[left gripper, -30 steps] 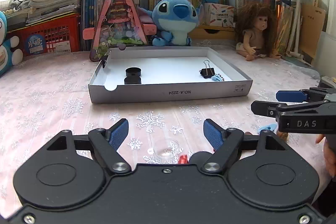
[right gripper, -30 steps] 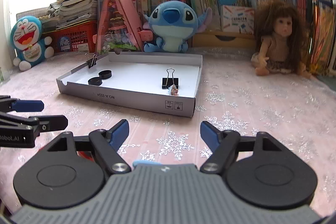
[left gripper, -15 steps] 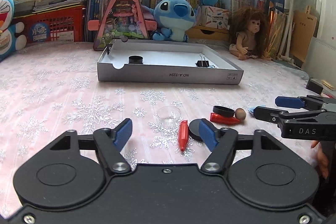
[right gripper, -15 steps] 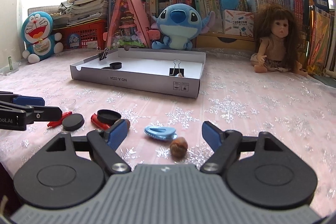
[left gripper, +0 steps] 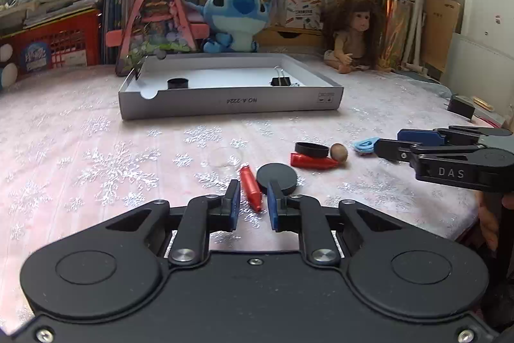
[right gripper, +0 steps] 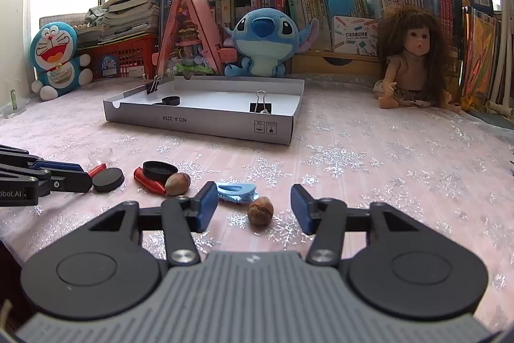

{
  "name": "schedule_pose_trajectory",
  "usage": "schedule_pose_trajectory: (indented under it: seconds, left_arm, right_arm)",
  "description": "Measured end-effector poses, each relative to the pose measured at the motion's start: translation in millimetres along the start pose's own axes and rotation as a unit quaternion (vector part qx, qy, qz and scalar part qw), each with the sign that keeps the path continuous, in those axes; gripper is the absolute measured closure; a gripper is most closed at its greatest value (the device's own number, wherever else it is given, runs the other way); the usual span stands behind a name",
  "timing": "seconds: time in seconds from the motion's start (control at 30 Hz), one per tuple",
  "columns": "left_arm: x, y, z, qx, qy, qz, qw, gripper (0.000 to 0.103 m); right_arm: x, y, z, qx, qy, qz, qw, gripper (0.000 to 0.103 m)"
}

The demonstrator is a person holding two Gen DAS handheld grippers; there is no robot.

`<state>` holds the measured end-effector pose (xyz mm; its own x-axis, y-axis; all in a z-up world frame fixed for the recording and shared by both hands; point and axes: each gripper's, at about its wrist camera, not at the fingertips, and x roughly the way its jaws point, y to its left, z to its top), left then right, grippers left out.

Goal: Organize rigid objects

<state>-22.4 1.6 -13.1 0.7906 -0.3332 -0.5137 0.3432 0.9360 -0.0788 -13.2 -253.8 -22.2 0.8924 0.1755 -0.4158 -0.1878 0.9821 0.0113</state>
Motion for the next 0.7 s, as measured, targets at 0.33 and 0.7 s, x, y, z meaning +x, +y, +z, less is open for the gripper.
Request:
schedule_pose_trajectory:
  seconds: [0.33,0.7]
  left_arm:
    - [-0.5,17.5,1.0,-0.009,0.006,0.039,0.9992,0.088]
    - [7.3,29.4,7.3,-0.016,0.013,0.078,0.9967,0.087]
  right_arm:
    - [4.2,2.2,-1.5,-0.007,0.014,0.001,1.0,0.066]
    - [8.4,4.7,-2.9,-0.006,0.023,0.006,1.0,0.07]
